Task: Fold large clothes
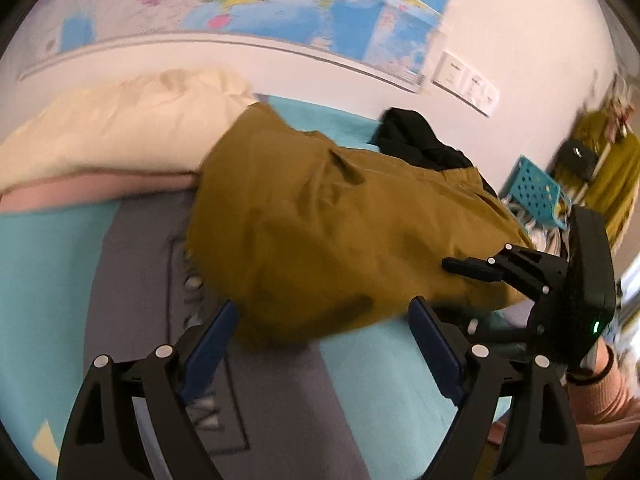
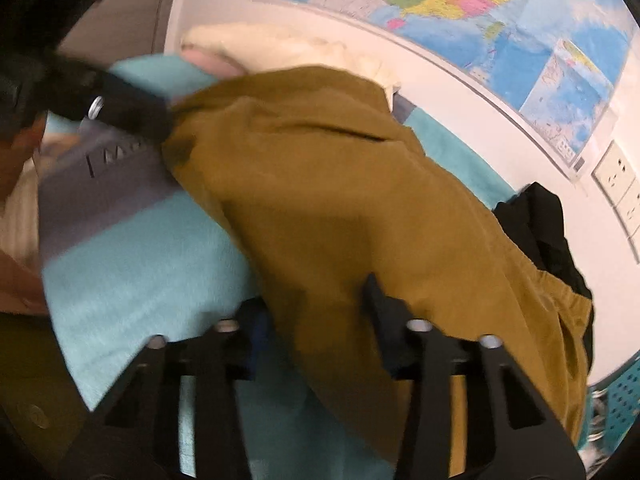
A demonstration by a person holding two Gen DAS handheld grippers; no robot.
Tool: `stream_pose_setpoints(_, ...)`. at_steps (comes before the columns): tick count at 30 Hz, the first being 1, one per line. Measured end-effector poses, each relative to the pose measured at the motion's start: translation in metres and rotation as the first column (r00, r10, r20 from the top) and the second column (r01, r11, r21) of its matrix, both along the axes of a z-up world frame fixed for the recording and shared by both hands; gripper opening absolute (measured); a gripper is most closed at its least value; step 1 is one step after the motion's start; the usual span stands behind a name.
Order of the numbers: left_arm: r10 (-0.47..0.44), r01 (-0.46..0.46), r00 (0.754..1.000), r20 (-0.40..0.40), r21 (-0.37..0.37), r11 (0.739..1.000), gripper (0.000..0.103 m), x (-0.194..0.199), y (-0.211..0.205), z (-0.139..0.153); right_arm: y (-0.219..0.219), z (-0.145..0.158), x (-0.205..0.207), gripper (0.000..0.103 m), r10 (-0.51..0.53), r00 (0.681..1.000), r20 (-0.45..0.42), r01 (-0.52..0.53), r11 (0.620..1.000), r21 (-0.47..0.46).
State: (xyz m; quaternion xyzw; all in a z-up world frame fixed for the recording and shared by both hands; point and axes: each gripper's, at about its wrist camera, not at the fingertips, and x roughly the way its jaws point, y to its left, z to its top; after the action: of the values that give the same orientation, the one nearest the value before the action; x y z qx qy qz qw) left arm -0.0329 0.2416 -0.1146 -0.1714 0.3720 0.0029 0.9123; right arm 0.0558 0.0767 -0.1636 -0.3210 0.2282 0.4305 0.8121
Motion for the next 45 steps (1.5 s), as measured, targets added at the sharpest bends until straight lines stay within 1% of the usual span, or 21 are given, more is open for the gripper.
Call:
stream_pose_setpoints(1, 0.001, -0.001, 1.000, -0.001, -0.020, 1.000, 0.084, -0.004, 0.001, -0.003, -0.002, 0.005, 0.004, 0.030, -0.001, 0.999, -0.039, 0.002, 1.000, 0.026)
stream_pose_setpoints(4, -0.056, 0.050, 0.998, -0.032, -0.150, 0.987, 0.084, -0.007, 0.000, -0.018, -0.007, 0.018, 0.015, 0.025, -0.009, 0.994, -0.110, 0.019, 0.996, 0.092)
stream_pose_setpoints(6, -0.065, 0.052, 0.996, -0.062, -0.189, 0.981, 0.083, -0.001, -0.002, -0.030, -0.011, 0.025, 0.021, 0.025, -0.012, 0.988, -0.157, 0.033, 0.991, 0.131)
stream_pose_setpoints(8, -0.072, 0.062, 0.996, -0.044, -0.202, 0.978, 0.083, 0.007, -0.005, -0.030, -0.013, 0.030, 0.024, 0.025, -0.013, 0.982, -0.188, 0.043, 0.987, 0.153)
stream_pose_setpoints(9, -0.080, 0.072, 0.997, -0.022, -0.255, 0.964, 0.083, 0.014, -0.003, -0.029, -0.014, 0.032, 0.026, 0.025, -0.014, 0.979, -0.205, 0.049, 0.985, 0.166)
stream_pose_setpoints(12, -0.069, 0.085, 0.996, 0.054, -0.414, 0.906, 0.084, 0.024, 0.010, -0.026, -0.016, 0.036, 0.027, 0.025, -0.015, 0.975, -0.223, 0.057, 0.982, 0.182)
stream_pose_setpoints(14, -0.034, 0.063, 0.997, 0.064, -0.534, 0.843, 0.084, 0.032, 0.023, -0.031, -0.016, 0.036, 0.028, 0.025, -0.016, 0.970, -0.243, 0.064, 0.980, 0.190)
stream_pose_setpoints(15, -0.018, 0.046, 0.998, 0.052, -0.606, 0.794, 0.084, 0.038, 0.031, -0.038, -0.016, 0.035, 0.028, 0.025, -0.017, 0.969, -0.247, 0.066, 0.980, 0.190)
stream_pose_setpoints(17, 0.015, 0.010, 0.999, 0.032, -0.659, 0.752, 0.083, 0.042, 0.038, -0.045, -0.016, 0.033, 0.028, 0.026, -0.017, 0.965, -0.261, 0.069, 0.979, 0.192)
stream_pose_setpoints(19, 0.026, 0.002, 0.999, 0.033, -0.661, 0.751, 0.083, 0.048, 0.040, -0.043, -0.017, 0.031, 0.029, 0.026, -0.017, 0.962, -0.273, 0.072, 0.978, 0.195)
stream_pose_setpoints(23, 0.029, -0.021, 1.000, 0.002, -0.627, 0.779, 0.083, 0.065, 0.034, -0.040, -0.023, 0.028, 0.031, 0.032, -0.013, 0.942, -0.335, 0.094, 0.969, 0.226)
stream_pose_setpoints(25, 0.021, -0.040, 0.999, -0.040, -0.588, 0.808, 0.076, 0.078, 0.031, -0.041, -0.032, 0.030, 0.029, 0.047, -0.004, 0.931, -0.365, 0.104, 0.962, 0.254)
stream_pose_setpoints(26, 0.010, -0.052, 0.997, -0.077, -0.566, 0.823, 0.064, 0.084, 0.028, -0.043, -0.044, 0.033, 0.027, 0.058, 0.001, 0.920, -0.391, 0.120, 0.951, 0.285)
stream_pose_setpoints(27, 0.007, -0.058, 0.996, -0.093, -0.559, 0.827, 0.056, 0.087, 0.028, -0.045, -0.056, 0.035, 0.025, 0.061, 0.021, 0.905, -0.425, 0.131, 0.937, 0.325)
stream_pose_setpoints(31, -0.013, -0.047, 0.993, -0.118, -0.493, 0.869, 0.047, 0.090, 0.027, -0.046, -0.128, 0.039, 0.022, 0.067, 0.045, 0.829, -0.557, 0.251, 0.860, 0.443)
stream_pose_setpoints(32, -0.015, -0.044, 0.993, -0.119, -0.474, 0.880, 0.045, 0.090, 0.025, -0.045, -0.153, 0.036, 0.022, 0.068, 0.031, 0.801, -0.598, 0.311, 0.832, 0.459)
stream_pose_setpoints(36, -0.013, -0.028, 0.994, -0.110, -0.365, 0.931, 0.044, 0.090, 0.016, -0.039, -0.222, 0.017, 0.024, 0.073, -0.058, 0.690, -0.721, 0.522, 0.730, 0.441)
stream_pose_setpoints(37, -0.012, -0.028, 0.994, -0.109, -0.354, 0.935, 0.044, 0.090, 0.015, -0.038, -0.238, 0.010, 0.025, 0.073, -0.076, 0.650, -0.756, 0.576, 0.698, 0.425)
stream_pose_setpoints(39, -0.009, -0.030, 0.994, -0.109, -0.348, 0.937, 0.044, 0.091, 0.015, -0.038, -0.258, -0.001, 0.028, 0.075, -0.134, 0.590, -0.796, 0.659, 0.649, 0.380)
stream_pose_setpoints(41, -0.011, -0.027, 0.994, -0.109, -0.344, 0.939, 0.044, 0.091, 0.016, -0.038, -0.268, -0.008, 0.035, 0.076, -0.162, 0.546, -0.822, 0.713, 0.606, 0.354)
stream_pose_setpoints(45, -0.016, -0.019, 0.994, -0.108, -0.323, 0.946, 0.044, 0.089, 0.015, -0.038, -0.272, -0.015, 0.050, 0.077, -0.195, 0.520, -0.832, 0.770, 0.528, 0.357)
